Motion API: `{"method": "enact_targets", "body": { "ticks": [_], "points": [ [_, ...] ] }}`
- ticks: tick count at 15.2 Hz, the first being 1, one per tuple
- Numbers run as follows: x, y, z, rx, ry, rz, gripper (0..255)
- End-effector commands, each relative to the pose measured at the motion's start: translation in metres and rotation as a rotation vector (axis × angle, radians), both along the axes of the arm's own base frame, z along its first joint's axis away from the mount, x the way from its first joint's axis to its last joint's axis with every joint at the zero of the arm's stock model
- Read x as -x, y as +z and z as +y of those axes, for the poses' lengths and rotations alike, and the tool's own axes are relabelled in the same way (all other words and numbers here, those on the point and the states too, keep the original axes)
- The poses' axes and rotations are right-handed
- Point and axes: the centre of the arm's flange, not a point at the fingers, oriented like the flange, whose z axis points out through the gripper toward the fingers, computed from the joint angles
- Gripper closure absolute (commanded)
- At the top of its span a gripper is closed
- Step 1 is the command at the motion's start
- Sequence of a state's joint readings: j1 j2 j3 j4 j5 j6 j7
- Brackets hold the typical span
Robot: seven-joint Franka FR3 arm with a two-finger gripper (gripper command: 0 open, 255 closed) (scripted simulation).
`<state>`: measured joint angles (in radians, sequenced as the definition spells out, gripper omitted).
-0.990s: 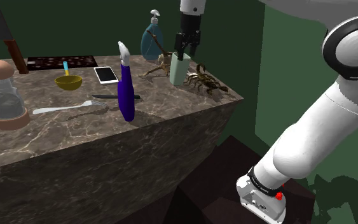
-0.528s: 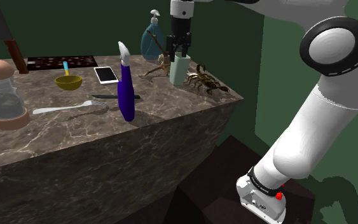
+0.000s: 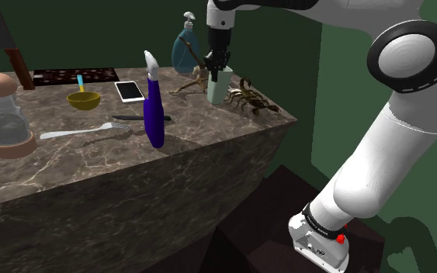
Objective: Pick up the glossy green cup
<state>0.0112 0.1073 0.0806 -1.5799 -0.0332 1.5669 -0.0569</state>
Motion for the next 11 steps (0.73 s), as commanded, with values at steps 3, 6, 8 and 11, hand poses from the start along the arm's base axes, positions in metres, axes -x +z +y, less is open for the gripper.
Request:
{"method": "enact_targets", "body": {
  "ticks": [3, 6, 8, 11],
  "points": [
    [0.000, 0.000, 0.000, 0.000, 0.000, 0.000, 255],
    [0.000, 0.000, 0.000, 0.000, 0.000, 0.000, 255],
    [0.000, 0.005, 0.000, 0.000, 0.000, 0.000, 255],
    [0.000, 0.021, 0.000, 0.000, 0.000, 0.000, 255]
  ]
}}
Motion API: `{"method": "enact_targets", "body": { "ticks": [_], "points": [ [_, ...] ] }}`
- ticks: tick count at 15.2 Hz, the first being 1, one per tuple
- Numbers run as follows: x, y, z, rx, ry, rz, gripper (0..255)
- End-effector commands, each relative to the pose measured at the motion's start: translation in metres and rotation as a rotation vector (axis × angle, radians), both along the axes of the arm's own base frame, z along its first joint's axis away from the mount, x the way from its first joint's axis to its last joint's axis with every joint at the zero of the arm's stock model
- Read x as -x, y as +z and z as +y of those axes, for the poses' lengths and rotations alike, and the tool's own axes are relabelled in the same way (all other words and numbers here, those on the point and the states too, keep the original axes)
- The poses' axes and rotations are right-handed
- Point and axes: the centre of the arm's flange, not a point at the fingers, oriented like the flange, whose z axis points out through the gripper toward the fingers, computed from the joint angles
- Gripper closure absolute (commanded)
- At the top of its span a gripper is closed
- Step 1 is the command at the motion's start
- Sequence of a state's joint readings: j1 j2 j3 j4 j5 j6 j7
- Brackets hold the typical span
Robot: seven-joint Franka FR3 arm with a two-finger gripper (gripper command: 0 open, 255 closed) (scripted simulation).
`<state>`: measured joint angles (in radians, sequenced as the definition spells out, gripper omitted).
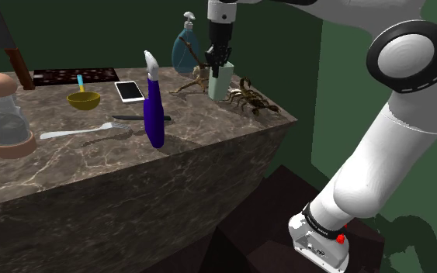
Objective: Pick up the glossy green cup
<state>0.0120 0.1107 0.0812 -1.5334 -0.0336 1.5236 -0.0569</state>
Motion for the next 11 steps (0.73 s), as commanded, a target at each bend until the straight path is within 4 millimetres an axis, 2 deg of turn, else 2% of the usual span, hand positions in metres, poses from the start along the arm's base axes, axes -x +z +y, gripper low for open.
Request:
{"method": "enact_targets", "body": {
  "ticks": [1, 11],
  "points": [
    [-0.001, 0.010, -0.001, 0.000, 0.000, 0.000, 255],
    [-0.001, 0.062, -0.001, 0.000, 0.000, 0.000, 255]
  ]
}}
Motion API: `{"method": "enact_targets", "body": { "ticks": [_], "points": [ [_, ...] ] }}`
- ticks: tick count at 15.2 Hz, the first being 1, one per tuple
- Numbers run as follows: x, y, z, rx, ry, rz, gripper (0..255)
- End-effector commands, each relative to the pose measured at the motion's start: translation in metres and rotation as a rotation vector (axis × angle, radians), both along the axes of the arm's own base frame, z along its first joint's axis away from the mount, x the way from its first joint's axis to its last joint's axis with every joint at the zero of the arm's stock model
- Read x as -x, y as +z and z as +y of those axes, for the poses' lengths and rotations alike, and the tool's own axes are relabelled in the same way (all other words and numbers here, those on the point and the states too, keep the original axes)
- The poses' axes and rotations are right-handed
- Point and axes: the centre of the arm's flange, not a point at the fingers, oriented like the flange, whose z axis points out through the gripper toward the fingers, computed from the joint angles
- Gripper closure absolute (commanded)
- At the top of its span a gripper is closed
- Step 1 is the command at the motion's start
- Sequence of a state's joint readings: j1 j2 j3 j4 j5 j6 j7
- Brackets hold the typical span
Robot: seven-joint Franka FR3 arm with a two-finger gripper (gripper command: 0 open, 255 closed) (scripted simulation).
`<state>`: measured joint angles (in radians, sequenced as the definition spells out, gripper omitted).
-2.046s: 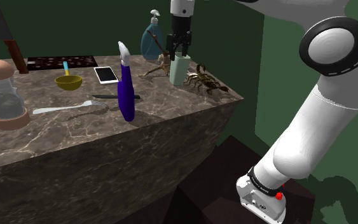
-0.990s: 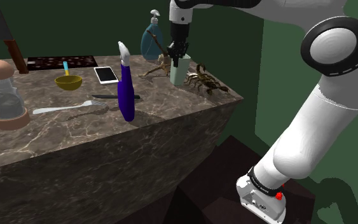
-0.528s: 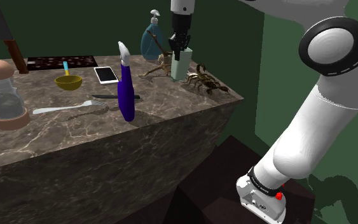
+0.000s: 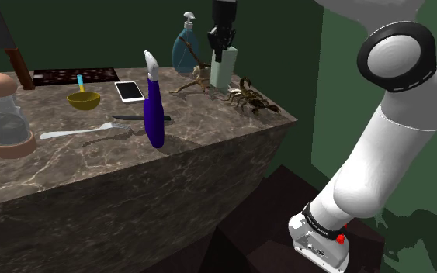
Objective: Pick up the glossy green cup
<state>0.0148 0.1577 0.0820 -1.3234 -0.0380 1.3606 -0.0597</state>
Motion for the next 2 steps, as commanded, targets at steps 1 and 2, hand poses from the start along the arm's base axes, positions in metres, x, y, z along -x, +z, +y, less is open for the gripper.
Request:
{"method": "enact_targets", "body": {
  "ticks": [1, 2],
  "points": [
    [-0.0004, 0.0066, 0.0001, 0.000, 0.000, 0.000, 255],
    [-0.0003, 0.0066, 0.0001, 0.000, 0.000, 0.000, 255]
  ]
}}
